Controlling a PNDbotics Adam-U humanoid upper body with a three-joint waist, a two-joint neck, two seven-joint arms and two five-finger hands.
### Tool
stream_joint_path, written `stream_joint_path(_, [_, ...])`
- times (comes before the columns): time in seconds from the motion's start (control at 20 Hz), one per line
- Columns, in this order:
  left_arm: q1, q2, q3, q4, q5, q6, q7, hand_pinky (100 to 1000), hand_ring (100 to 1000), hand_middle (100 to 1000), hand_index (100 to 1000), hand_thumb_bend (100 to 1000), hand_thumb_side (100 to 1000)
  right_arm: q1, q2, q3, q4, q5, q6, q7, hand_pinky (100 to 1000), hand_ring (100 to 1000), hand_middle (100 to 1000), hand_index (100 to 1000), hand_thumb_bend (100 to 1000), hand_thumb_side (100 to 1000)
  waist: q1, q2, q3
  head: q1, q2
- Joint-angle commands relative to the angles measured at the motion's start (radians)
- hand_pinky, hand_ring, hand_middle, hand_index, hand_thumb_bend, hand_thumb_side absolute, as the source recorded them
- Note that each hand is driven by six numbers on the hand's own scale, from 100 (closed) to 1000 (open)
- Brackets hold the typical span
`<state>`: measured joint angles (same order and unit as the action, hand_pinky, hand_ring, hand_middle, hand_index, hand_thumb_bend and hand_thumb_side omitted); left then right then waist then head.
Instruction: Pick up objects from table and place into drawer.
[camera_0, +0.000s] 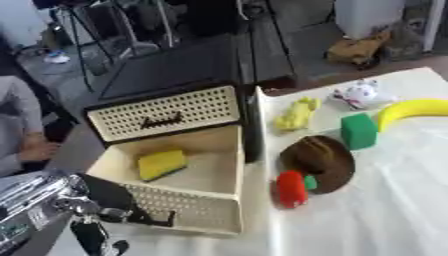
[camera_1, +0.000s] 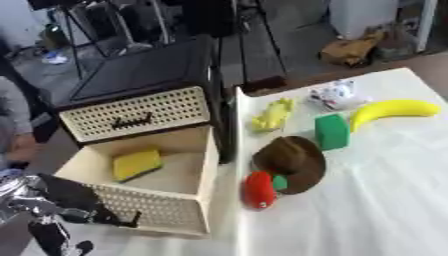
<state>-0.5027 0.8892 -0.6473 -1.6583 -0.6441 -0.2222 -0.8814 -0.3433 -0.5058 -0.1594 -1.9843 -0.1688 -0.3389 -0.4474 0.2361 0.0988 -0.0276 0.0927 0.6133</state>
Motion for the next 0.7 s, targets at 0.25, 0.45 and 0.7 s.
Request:
stream_joint_path(0.25, [0.024,0.009,0.020,0.039,0.030,0.000,-0.025,100,100,104,915,100,531,-0.011,-0.015,-0.001,-0.016,0.008,0.001,0.001,705,805,725,792,100,1000,-0.010,-0.008,-0.003,-0.005,-0.006])
stream_joint_path(0.45, [0.069,-0.020,0.022,0.063,0.082,0.052,-0.012,100,100,100,912,100,603,-0.010,-0.015,-0.002,-0.016,0.010,0.001,0.001,706,806,724,792,100,1000,-0.010,-0.006,-0.001,-0.010,-0.006])
stream_joint_path(0.7, [0.107,-0.031,0.026,0.027,0.148,0.111,0.049,100,100,100,869,100,592,-0.008,-0.014,0.000,-0.016,0.011,0.002,0.003,706,806,724,791,100,1000,-0.010,-0.005,0.000,-0.014,-0.012])
